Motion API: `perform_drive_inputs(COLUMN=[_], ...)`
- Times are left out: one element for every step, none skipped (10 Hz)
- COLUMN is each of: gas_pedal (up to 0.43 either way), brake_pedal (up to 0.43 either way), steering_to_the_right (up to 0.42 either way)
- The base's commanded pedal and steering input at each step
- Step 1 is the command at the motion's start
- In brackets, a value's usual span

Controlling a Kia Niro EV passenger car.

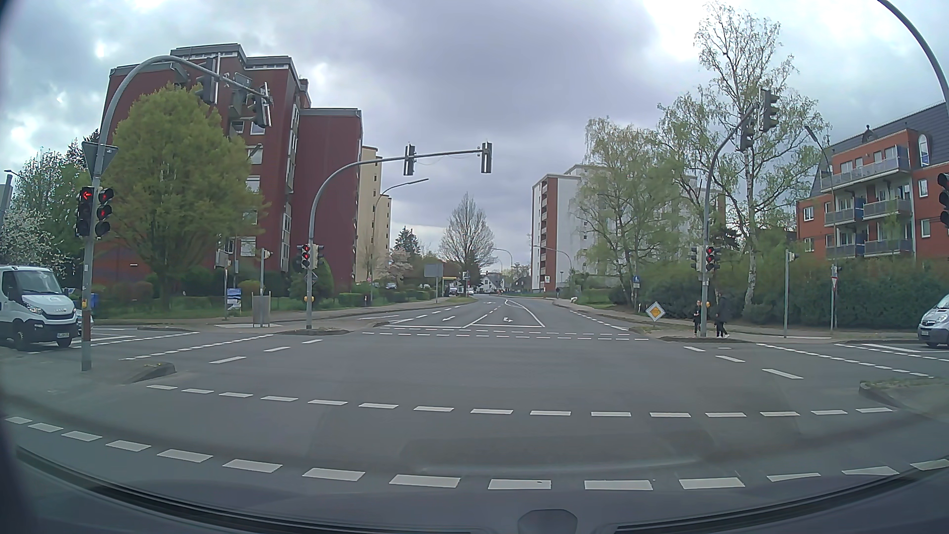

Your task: Follow the waypoints while adhering to traffic rules and regulations

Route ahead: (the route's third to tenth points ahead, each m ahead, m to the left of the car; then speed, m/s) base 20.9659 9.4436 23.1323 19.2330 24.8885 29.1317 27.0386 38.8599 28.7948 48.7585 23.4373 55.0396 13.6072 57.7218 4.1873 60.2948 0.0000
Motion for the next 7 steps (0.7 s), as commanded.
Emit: perform_drive_inputs(gas_pedal=[0.000, 0.000, 0.000, 0.000, 0.000, 0.000, 0.000], brake_pedal=[0.293, 0.293, 0.293, 0.293, 0.293, 0.293, 0.293], steering_to_the_right=[-0.010, -0.010, -0.010, -0.010, -0.010, -0.010, -0.010])
